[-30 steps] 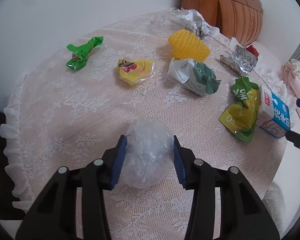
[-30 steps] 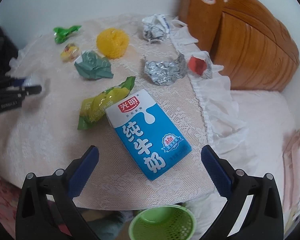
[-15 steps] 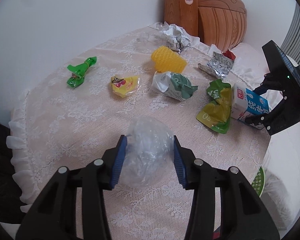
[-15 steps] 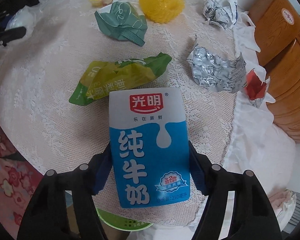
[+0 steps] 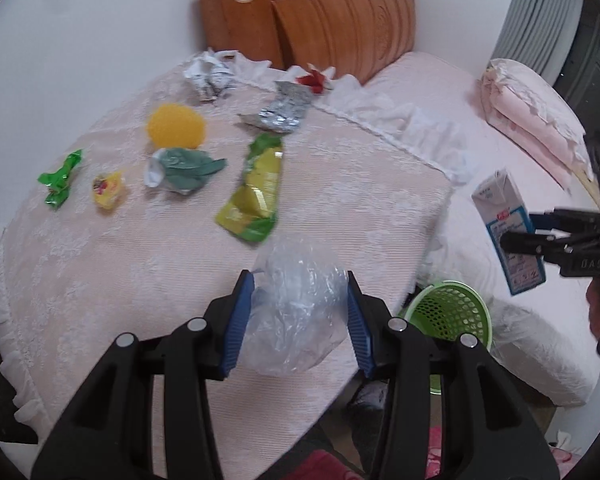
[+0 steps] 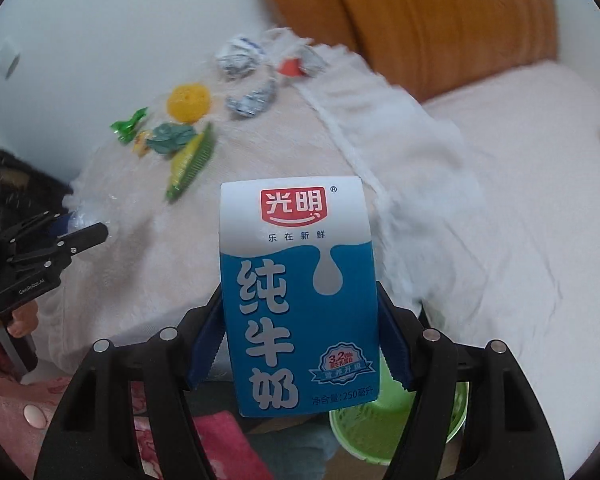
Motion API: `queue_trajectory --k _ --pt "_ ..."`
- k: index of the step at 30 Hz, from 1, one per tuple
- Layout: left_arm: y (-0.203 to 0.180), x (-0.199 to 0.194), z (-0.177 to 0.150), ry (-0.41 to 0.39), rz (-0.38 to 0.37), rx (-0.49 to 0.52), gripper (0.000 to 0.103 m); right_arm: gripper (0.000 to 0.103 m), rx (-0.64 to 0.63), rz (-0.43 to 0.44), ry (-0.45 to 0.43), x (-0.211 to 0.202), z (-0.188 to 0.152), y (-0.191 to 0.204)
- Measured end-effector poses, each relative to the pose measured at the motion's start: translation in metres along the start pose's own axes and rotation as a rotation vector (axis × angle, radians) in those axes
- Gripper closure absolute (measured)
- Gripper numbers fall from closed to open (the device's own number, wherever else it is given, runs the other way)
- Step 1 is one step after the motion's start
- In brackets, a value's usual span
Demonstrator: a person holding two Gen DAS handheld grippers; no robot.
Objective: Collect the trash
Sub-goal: 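Drop the milk carton into the green basket with the right tool while the left tool drops the plastic bag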
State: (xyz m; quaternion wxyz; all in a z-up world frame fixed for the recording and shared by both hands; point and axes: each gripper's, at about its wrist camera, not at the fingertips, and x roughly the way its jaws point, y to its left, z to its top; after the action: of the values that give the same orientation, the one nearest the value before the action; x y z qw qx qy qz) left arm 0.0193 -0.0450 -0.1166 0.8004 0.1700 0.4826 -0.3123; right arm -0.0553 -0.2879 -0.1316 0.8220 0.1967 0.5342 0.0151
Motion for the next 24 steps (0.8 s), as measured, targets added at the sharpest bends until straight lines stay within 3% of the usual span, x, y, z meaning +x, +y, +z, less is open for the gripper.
queue_trajectory --k 3,6,12,16,17,18,19,24 --pt "-0.041 0.012 -0.003 0.024 -0.060 0.035 0.059 0.034 0.162 -0.064 0.077 0.028 -0.061 -0.056" --pt "-0.083 0.027 -0.010 0.056 -0.097 0.115 0.059 0.034 0.194 -0.146 0.167 0.077 -0.109 -0.092" --pt "-0.141 0.046 -0.020 0.141 -0.138 0.258 0.059 0.034 0.256 -0.242 0.333 0.177 -0.167 -0.144" --pt "-0.160 0.054 -0.025 0.178 -0.116 0.314 0.059 0.032 0.252 -0.268 0.440 0.212 -0.195 -0.160" --pt "-0.165 0.058 -0.026 0.191 -0.114 0.317 0.059 0.026 0.259 -0.264 0.451 0.215 -0.199 -0.162" --pt "-0.169 0.061 -0.027 0.203 -0.115 0.319 0.059 0.011 0.271 -0.268 0.463 0.218 -0.201 -0.164" --pt "-0.175 0.065 -0.028 0.215 -0.122 0.324 0.059 0.007 0.286 -0.280 0.459 0.216 -0.203 -0.166" --pt "-0.212 0.094 -0.039 0.262 -0.158 0.386 0.059 0.006 0.354 -0.281 0.367 0.163 -0.211 -0.175"
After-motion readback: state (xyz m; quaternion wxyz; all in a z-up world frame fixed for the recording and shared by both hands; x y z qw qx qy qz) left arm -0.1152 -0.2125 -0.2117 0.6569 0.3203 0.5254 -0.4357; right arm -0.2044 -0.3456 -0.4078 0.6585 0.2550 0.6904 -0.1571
